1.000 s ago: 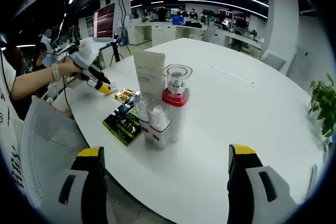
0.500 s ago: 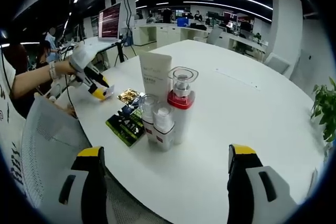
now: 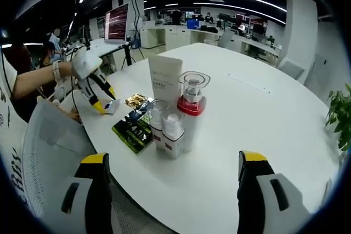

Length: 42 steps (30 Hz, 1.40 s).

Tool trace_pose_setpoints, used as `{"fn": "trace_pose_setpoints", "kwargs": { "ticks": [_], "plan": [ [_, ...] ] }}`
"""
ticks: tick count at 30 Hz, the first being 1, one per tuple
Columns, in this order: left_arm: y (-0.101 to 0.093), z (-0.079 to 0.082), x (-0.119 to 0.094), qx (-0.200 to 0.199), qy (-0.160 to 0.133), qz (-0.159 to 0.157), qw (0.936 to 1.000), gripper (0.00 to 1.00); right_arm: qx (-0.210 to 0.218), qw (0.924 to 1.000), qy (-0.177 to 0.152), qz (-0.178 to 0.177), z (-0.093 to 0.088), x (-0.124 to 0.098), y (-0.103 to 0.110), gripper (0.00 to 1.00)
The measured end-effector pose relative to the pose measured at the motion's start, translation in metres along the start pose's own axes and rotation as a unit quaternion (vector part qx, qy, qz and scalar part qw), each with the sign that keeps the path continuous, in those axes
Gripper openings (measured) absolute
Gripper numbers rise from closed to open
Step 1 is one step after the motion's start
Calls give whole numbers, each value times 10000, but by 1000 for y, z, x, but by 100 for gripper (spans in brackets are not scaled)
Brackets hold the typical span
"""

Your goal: Arrange the skincare products in the storage area until every visible bottle or jar stands upright without overlapping.

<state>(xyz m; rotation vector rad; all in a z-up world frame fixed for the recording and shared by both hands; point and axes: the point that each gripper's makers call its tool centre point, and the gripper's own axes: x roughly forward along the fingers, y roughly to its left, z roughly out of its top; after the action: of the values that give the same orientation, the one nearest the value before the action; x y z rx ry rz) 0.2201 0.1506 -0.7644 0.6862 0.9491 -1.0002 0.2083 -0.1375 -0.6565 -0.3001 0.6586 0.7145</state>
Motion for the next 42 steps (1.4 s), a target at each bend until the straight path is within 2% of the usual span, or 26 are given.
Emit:
{"fn": "trace_pose_setpoints", "kwargs": {
  "ticks": [5, 9, 14, 17, 20, 27, 31, 42],
  "plan": [
    [-7, 4, 3, 707, 143, -256, 9971, 38, 34, 10000, -2, -36, -2, -2, -1, 96],
    [-13, 13, 8, 920, 159, -361, 9950, 38, 67, 10000, -6, -34, -3, -2, -1, 96],
    [-20, 26, 14, 1424, 320, -542, 9878, 37, 88, 10000, -10, -35, -3, -2, 0, 96],
    [-17, 27, 18, 1437, 428, -516, 9874, 37, 96, 9999, -18, -42, -3, -3, -1, 96],
    [-22, 33, 19, 1534, 432, -650, 9851, 37, 118, 9999, -19, -45, -4, -3, -1, 96],
    [-19, 39, 27, 1639, 494, -742, 9824, 37, 167, 9998, -24, -92, -6, -5, -4, 96],
    [-24, 44, 28, 1684, 514, -795, 9812, 37, 195, 9997, -35, -105, -7, -6, -5, 96],
    [-24, 42, 28, 1811, 634, -925, 9771, 37, 205, 9997, -26, -116, -7, -7, -4, 95]
  ]
}}
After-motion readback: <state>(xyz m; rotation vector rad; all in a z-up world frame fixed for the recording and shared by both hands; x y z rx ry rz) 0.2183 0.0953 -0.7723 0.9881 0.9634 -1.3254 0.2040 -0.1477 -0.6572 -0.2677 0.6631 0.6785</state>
